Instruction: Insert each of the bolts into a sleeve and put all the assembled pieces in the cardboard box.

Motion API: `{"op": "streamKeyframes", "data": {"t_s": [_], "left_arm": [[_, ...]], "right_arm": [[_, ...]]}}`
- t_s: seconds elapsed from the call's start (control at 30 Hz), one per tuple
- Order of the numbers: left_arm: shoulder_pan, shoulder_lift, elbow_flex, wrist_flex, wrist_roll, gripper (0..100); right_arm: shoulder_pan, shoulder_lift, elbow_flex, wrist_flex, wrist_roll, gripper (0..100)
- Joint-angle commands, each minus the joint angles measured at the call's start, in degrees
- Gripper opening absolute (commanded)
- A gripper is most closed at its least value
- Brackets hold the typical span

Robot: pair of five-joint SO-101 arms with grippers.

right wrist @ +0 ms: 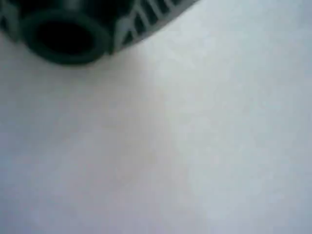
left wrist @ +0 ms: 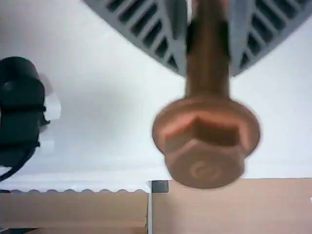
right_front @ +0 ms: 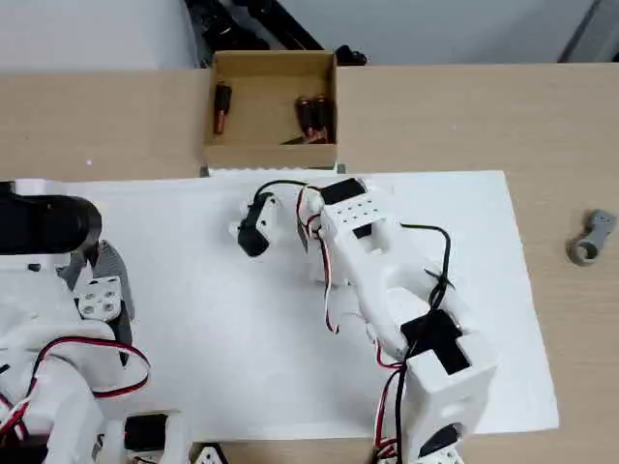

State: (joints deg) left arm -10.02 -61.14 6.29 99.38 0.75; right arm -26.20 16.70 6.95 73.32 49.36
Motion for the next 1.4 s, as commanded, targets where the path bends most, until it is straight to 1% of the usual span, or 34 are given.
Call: {"op": "streamKeyframes", "data": {"t_s": [0.0,0.1,0.27,0.37,0.53,0.63,0.7,0.83,1.0,1.17,1.37], "left_arm": [[-0.3,-0.3,-0.1,-1.3,-0.4,0],[-0.3,-0.3,-0.1,-1.1,-0.4,0],[-0.4,-0.3,-0.1,-1.1,-0.4,0],[-0.4,-0.3,-0.1,-1.3,-0.4,0],[-0.4,-0.3,-0.1,-1.3,-0.4,0],[-0.4,-0.3,-0.1,-1.5,-0.5,0],[-0.4,-0.1,-0.1,-2.4,-0.5,0],[-0.2,0.2,0.0,-6.2,-0.4,0],[-0.3,0.2,5.6,-14.2,-0.3,0],[0.0,0.2,11.9,-20.8,-0.1,0],[0.1,0.3,13.9,-27.8,0.0,0]], "right_arm": [[-0.8,-5.9,-3.7,0.6,-8.3,0.3],[-0.7,-13.0,-5.9,0.6,-15.6,0.3],[-0.7,-25.7,-6.3,0.1,-30.6,0.3],[0.2,-32.7,-6.1,0.7,-36.1,0.3],[0.6,-44.1,-6.2,5.8,-41.6,0.4],[0.7,-50.9,-6.1,6.0,-49.8,0.4],[0.7,-56.0,-6.1,6.1,-53.2,0.4],[0.4,-66.1,-3.9,3.3,-53.2,0.4],[0.5,-80.2,3.1,-7.0,-53.2,0.4],[0.5,-92.6,16.8,-21.4,-53.1,0.3],[0.5,-103.3,36.8,-33.3,-53.1,0.2]]}}
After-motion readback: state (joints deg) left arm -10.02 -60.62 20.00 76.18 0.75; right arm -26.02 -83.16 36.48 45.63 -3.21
